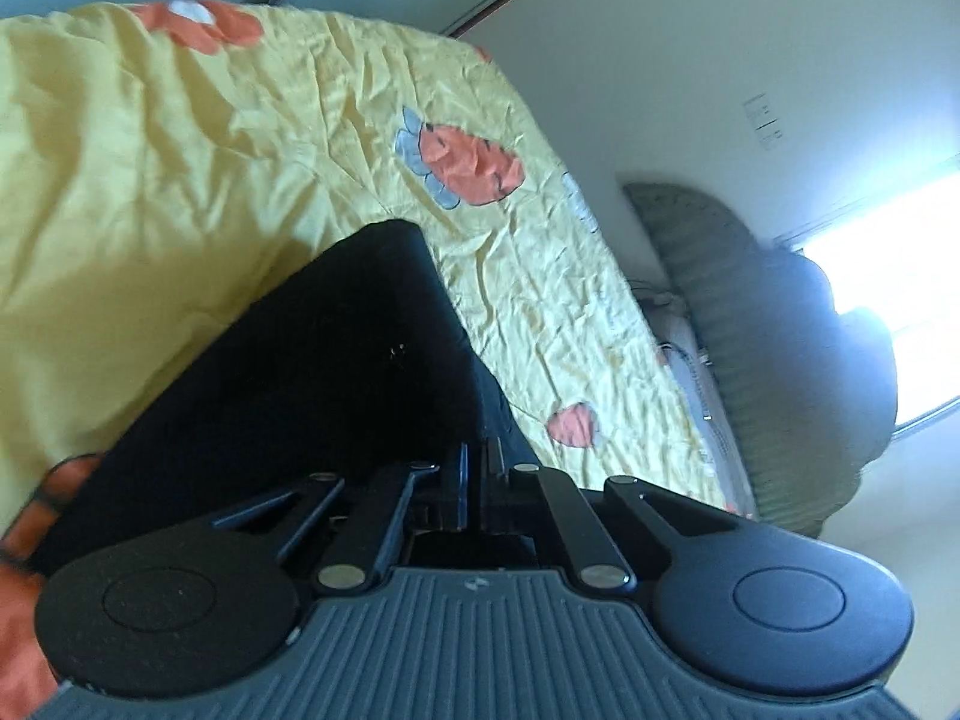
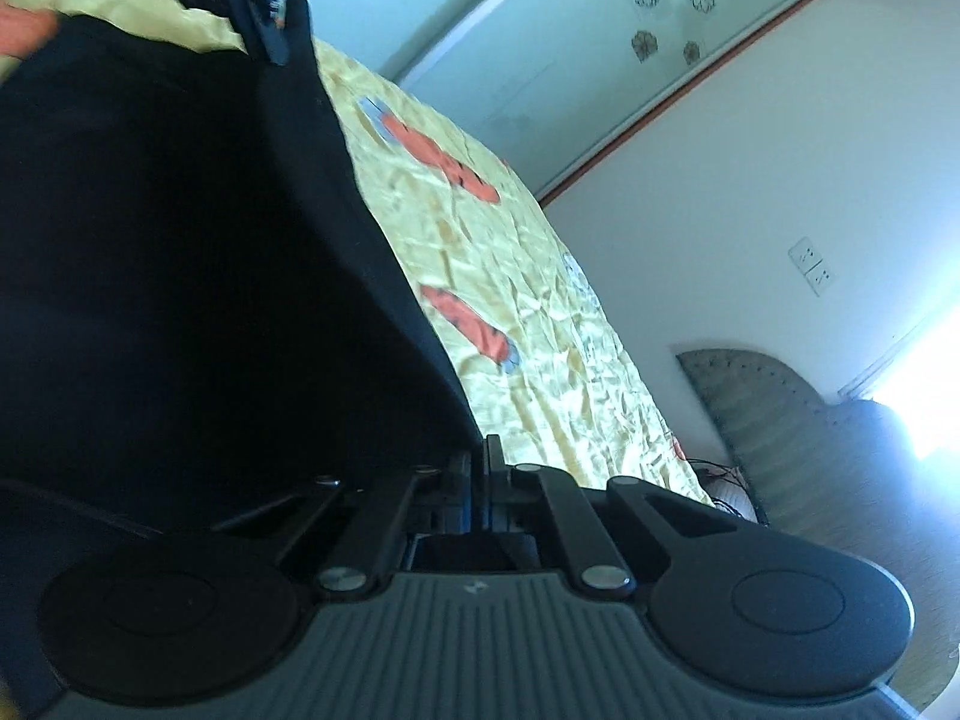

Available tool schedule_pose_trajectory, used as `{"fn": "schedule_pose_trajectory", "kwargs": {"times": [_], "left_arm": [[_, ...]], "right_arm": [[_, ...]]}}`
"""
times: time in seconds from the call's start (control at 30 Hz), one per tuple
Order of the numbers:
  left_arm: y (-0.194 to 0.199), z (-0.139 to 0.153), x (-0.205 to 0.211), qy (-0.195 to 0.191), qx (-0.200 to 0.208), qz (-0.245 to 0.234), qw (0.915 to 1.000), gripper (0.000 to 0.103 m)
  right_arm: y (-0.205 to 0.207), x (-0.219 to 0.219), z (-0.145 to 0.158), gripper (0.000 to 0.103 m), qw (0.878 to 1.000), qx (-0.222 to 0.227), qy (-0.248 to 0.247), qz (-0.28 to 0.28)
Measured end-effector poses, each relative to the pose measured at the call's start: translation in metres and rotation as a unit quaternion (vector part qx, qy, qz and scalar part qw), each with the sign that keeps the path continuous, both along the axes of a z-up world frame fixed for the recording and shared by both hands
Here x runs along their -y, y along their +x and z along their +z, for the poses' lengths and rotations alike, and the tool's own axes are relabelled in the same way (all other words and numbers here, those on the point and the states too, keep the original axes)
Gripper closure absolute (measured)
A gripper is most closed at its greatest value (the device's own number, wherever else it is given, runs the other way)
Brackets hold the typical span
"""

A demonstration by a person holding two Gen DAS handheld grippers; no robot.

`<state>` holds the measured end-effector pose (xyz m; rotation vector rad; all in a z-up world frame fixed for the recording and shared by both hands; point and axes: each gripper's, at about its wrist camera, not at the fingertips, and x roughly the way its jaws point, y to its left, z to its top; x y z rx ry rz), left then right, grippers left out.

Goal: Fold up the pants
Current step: 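Lift the waistband with both grippers and carry it over the trouser legs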

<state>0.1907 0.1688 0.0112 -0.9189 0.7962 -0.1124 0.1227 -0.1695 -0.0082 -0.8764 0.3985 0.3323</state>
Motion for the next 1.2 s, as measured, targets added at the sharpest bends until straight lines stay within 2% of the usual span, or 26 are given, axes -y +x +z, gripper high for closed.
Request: {"fn": "schedule_pose_trajectory", "kwargs": {"times": [0.2,0.33,0.63,1.03,1.2], "left_arm": [[-0.047,0.002,-0.012,0.006,0.006,-0.008,0.9999,0.099],[-0.072,-0.008,-0.024,-0.001,-0.004,-0.007,1.0000,0.099],[-0.097,-0.031,-0.030,-0.004,-0.036,-0.014,0.9992,0.099],[-0.100,-0.031,-0.019,0.058,-0.055,-0.021,0.9966,0.099],[-0.094,-0.033,-0.008,0.102,-0.076,-0.040,0.9912,0.099]], "right_arm": [[-0.053,-0.024,0.008,0.100,1.000,-0.009,0.018,0.007],[-0.073,-0.032,0.008,0.100,0.999,-0.027,0.022,0.015],[-0.089,-0.040,-0.011,0.100,0.997,-0.072,0.028,0.009],[-0.099,-0.047,-0.015,0.101,0.995,-0.093,0.031,0.006],[-0.098,-0.043,-0.017,0.100,0.992,-0.108,0.063,-0.003]]}}
